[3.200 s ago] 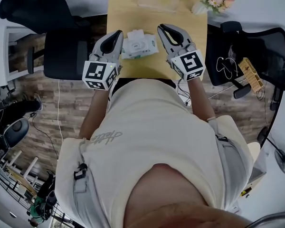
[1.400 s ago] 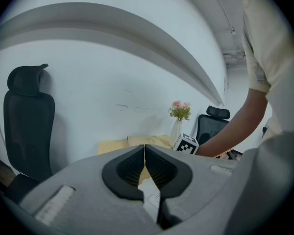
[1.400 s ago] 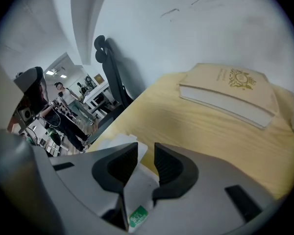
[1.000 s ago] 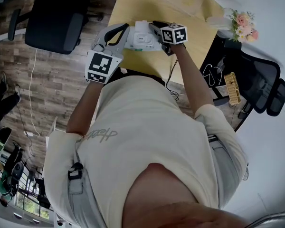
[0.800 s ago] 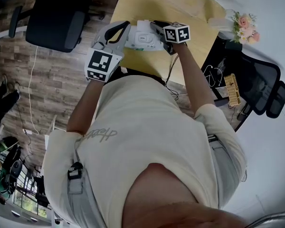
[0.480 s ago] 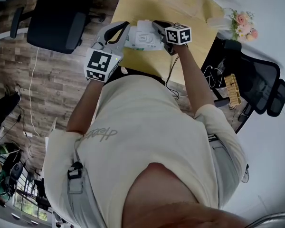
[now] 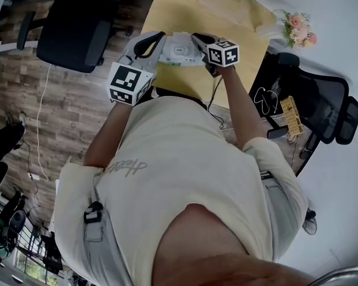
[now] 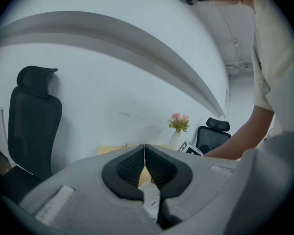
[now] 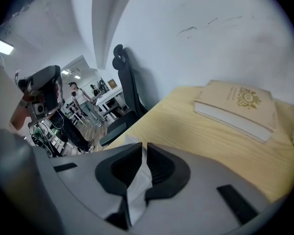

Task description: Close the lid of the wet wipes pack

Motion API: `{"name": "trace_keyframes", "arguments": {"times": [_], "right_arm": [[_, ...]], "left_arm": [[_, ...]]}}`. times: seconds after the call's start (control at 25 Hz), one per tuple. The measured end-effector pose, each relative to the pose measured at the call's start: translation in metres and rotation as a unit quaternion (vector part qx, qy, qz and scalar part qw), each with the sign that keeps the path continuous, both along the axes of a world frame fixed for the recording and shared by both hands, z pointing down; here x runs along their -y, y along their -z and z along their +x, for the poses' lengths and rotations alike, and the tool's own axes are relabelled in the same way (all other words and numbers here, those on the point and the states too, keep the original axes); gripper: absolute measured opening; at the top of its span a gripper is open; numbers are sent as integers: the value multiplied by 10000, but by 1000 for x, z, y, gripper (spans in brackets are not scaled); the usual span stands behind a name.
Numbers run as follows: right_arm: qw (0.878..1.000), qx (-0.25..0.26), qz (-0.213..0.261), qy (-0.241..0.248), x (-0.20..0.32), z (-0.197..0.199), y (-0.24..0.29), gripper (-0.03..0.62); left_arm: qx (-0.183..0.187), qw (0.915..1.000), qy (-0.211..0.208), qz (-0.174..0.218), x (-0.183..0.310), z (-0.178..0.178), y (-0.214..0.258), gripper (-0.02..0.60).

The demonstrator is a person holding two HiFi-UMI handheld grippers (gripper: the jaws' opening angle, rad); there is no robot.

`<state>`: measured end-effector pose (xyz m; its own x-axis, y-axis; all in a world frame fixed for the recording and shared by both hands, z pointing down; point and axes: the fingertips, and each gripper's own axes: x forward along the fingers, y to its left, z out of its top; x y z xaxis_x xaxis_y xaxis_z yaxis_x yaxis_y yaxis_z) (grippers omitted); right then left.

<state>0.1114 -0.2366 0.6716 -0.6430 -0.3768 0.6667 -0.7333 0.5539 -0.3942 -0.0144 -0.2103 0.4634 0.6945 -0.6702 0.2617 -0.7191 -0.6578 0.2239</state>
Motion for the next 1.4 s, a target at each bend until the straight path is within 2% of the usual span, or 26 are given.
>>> {"name": "trace_keyframes", "arguments": {"times": [0.32,0.92,1.08,1.4], "right_arm": [[9997,-10,235,7,-21,-5,14,35],[9977,-356,573,37,-53,-1,15,46],[9968,-585,536,60,-63,4,4,46],[9975,-606,368,13,-80,7,-10,46]], "left_arm": [[-35,9999,-122,67,-12,2,6,17],[19,9996,-215,174,-23,3,15,16],[55,9997,-162,190,-27,0,15,16],[117,9998,-92,100,-36,-4,9,17]]}}
